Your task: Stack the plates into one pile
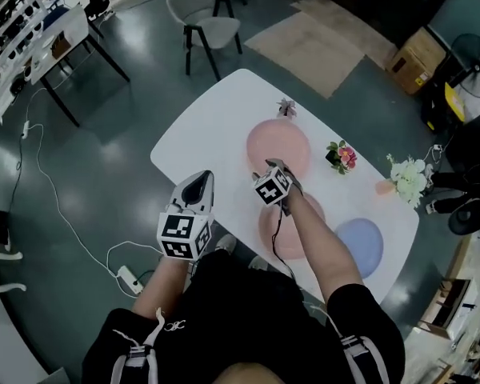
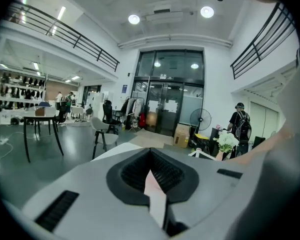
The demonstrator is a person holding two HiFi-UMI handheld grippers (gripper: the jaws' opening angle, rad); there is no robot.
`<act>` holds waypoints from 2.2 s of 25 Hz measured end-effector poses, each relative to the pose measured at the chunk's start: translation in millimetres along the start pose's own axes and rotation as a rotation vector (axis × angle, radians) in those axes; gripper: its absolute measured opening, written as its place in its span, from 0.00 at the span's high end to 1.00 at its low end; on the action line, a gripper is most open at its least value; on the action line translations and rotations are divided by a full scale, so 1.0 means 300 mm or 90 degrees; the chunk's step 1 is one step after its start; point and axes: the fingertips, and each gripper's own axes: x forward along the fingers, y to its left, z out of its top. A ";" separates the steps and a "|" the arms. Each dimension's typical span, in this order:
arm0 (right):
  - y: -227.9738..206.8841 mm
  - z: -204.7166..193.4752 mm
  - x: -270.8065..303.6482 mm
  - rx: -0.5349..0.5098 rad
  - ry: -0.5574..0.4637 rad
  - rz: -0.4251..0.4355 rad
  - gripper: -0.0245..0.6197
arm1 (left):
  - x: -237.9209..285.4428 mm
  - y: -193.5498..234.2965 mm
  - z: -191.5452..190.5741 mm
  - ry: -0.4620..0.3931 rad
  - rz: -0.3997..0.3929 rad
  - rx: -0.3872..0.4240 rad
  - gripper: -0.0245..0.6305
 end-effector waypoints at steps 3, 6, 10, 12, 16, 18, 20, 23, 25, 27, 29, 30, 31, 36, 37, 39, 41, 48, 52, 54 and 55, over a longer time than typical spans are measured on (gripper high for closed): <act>0.007 -0.049 0.084 -0.046 0.066 0.008 0.60 | -0.009 0.033 -0.025 0.009 0.014 -0.008 0.94; 0.008 -0.098 0.143 -0.089 0.125 0.012 0.60 | -0.021 0.056 -0.042 0.018 0.024 -0.011 0.94; 0.011 -0.152 0.199 -0.126 0.176 0.006 0.61 | -0.033 0.078 -0.068 0.028 0.034 -0.012 0.94; 0.019 -0.174 0.219 -0.127 0.191 0.015 0.64 | -0.031 0.087 -0.076 0.032 0.035 -0.012 0.94; 0.028 -0.149 0.219 -0.132 0.163 0.003 0.88 | -0.030 0.105 -0.066 0.032 0.033 -0.009 0.94; 0.041 -0.140 0.207 -0.137 0.149 -0.008 0.88 | -0.035 0.105 -0.062 0.030 0.031 -0.009 0.94; 0.049 -0.132 0.184 -0.144 0.140 -0.020 0.89 | -0.036 0.100 -0.054 0.027 0.025 -0.009 0.94; 0.037 -0.091 0.138 -0.154 0.123 -0.065 0.91 | -0.033 0.098 -0.030 0.020 0.011 -0.006 0.94; 0.036 -0.063 0.103 -0.149 0.110 -0.081 0.92 | -0.032 0.095 -0.012 0.015 0.002 -0.004 0.94; 0.046 -0.048 0.073 -0.142 0.100 -0.080 0.91 | -0.027 0.084 0.002 0.010 -0.007 0.000 0.94; 0.057 -0.047 0.046 -0.139 0.093 -0.080 0.91 | -0.020 0.069 0.009 0.006 -0.017 0.003 0.94; 0.064 -0.048 0.032 -0.141 0.091 -0.083 0.91 | -0.018 0.062 0.012 0.003 -0.021 0.004 0.94; 0.071 -0.048 0.016 -0.146 0.089 -0.088 0.91 | -0.019 0.057 0.014 0.001 -0.026 0.005 0.94; 0.084 -0.032 -0.091 -0.185 0.067 -0.132 0.90 | -0.024 0.046 0.027 0.002 -0.052 0.008 0.94; 0.079 -0.031 -0.115 -0.194 0.060 -0.144 0.90 | -0.021 0.041 0.025 0.004 -0.059 0.008 0.94; 0.071 -0.035 -0.169 -0.205 0.048 -0.161 0.90 | -0.011 0.027 0.020 0.008 -0.074 0.007 0.94; 0.071 -0.054 -0.219 -0.199 0.039 -0.162 0.90 | 0.001 0.004 0.016 0.012 -0.093 0.009 0.94; 0.050 -0.195 -0.365 -0.197 0.036 -0.200 0.90 | 0.046 -0.107 -0.003 0.030 -0.166 0.024 0.94; 0.077 -0.284 -0.449 -0.232 0.023 -0.208 0.91 | 0.067 -0.180 -0.002 0.035 -0.209 0.037 0.94; 0.103 -0.335 -0.481 -0.252 0.015 -0.203 0.91 | 0.076 -0.211 -0.010 0.040 -0.226 0.041 0.94; 0.113 -0.364 -0.492 -0.260 0.013 -0.203 0.91 | 0.083 -0.228 -0.018 0.042 -0.233 0.042 0.94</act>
